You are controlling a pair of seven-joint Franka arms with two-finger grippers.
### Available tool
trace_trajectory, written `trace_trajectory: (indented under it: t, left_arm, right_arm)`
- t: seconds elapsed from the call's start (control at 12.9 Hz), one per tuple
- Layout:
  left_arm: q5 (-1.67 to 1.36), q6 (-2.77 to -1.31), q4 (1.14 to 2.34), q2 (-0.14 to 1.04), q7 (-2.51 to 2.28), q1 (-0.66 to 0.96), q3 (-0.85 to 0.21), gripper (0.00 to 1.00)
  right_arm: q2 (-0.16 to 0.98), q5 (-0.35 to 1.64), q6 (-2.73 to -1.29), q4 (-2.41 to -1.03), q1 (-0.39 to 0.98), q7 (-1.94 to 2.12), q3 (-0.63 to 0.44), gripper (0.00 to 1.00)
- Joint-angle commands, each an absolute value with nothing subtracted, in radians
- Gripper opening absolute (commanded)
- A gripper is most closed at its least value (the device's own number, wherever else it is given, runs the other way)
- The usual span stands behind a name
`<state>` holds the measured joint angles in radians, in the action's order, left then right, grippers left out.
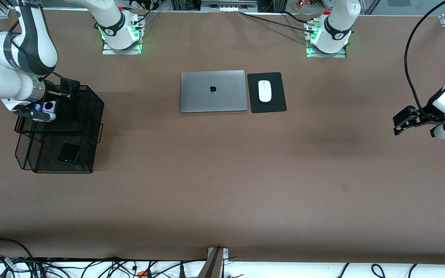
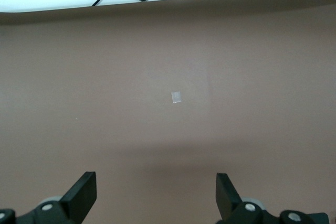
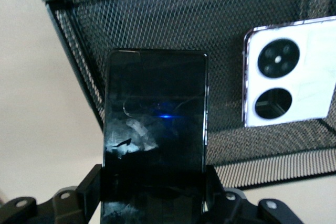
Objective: Place phones with both arms
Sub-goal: 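Lower the slab phone into the organizer with the right gripper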
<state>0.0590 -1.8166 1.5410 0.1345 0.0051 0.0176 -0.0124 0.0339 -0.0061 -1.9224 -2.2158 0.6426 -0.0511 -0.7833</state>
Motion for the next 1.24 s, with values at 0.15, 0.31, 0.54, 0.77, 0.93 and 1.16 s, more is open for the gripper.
trace_trajectory:
  t: [0.15,0.31,0.54,0.77,0.93,1.16]
  left_arm:
    - [0.084,-1.793,1.517,0.138,0.012,0.02,-0.014,1.0]
    - [0.084,-1.793,1.517,0.138,0.012,0.02,-0.012,1.0]
    - [0.084,-1.793,1.517,0.138,0.012,0.02,-0.012,1.0]
    - [0.084,-1.793,1.519,0.138,0.012,0.02,-0.012,1.0]
    - [0.084,-1.795,1.517,0.138,0.012,0.02,-0.012,1.0]
    - [0.084,-1.795,1.517,0.138,0.012,0.02,-0.012,1.0]
  right_arm:
    - [0.041,-0.018,-2.025,-2.224,0.655,-0.025,-0.795,0.32]
    - [0.052,-0.017,-2.04,-2.224,0.653,-0.008,-0.795,0.43]
    - [0.055,-0.012,-2.042,-2.221,0.655,-0.003,-0.795,0.73]
    - [0.052,-0.012,-2.03,-2.212,0.655,0.003,-0.795,0.99]
    - [0.029,-0.011,-2.008,-2.201,0.655,0.041,-0.795,0.99]
    - [0.038,-0.015,-1.89,-2.08,0.666,0.046,-0.782,0.99]
